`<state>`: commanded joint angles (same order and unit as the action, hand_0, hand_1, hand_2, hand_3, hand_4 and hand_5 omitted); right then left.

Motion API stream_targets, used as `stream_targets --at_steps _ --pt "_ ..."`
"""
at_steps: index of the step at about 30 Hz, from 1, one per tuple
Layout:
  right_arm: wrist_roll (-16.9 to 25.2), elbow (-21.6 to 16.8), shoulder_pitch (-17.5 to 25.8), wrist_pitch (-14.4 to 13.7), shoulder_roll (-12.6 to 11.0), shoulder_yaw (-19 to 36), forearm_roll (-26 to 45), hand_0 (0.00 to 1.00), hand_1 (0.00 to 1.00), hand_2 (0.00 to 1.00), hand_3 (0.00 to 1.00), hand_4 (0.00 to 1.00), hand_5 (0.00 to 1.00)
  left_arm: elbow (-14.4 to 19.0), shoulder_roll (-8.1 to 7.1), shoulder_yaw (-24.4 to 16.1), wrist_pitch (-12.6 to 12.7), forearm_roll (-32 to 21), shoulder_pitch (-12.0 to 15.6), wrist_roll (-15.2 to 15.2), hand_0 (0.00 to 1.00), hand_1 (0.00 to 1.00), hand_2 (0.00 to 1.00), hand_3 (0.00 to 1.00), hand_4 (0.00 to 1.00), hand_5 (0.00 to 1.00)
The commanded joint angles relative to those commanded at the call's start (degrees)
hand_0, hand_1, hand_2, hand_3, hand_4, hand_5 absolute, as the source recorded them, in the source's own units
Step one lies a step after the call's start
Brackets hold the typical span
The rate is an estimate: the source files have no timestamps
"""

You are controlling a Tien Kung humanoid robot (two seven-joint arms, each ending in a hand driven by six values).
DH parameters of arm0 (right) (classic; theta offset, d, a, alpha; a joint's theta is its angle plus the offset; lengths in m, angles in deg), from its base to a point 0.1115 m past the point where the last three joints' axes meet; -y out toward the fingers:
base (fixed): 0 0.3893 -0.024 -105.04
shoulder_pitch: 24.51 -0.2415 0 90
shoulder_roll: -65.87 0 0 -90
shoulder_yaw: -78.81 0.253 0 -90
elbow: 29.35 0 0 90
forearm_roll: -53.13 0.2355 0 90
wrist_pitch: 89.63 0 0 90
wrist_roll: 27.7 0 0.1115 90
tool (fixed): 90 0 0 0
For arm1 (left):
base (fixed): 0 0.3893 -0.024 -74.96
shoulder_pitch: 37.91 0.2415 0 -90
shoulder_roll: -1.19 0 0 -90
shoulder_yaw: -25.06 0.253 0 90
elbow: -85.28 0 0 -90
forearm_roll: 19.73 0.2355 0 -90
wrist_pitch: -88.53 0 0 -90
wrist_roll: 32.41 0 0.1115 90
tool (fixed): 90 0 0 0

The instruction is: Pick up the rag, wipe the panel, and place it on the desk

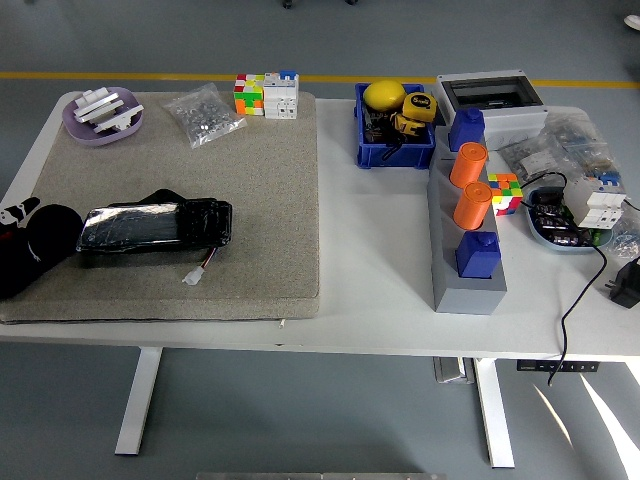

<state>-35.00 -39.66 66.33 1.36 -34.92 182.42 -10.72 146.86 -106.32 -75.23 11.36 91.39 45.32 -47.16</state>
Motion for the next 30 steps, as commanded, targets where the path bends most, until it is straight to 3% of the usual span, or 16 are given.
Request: stream_targets --at_steps 19,30 --pt "-1.6 0.0 0.7 -1.0 0.9 -1.5 -1.7 0.766 0.647 0.691 0.593 0.998 0.519 0.5 -1.02 -0.4 -0.2 -0.8 4.1 0.4 0.866 0.887 0.831 0.791 0.998 0.483" --pt "-2.1 0.0 2.0 -1.2 0.0 -3.0 -1.1 0.766 0.648 0.691 0.593 0.998 0.514 1.1 -1.18 0.5 -0.3 -0.9 5.8 0.6 0.865 0.886 0.831 0.790 0.998 0.481"
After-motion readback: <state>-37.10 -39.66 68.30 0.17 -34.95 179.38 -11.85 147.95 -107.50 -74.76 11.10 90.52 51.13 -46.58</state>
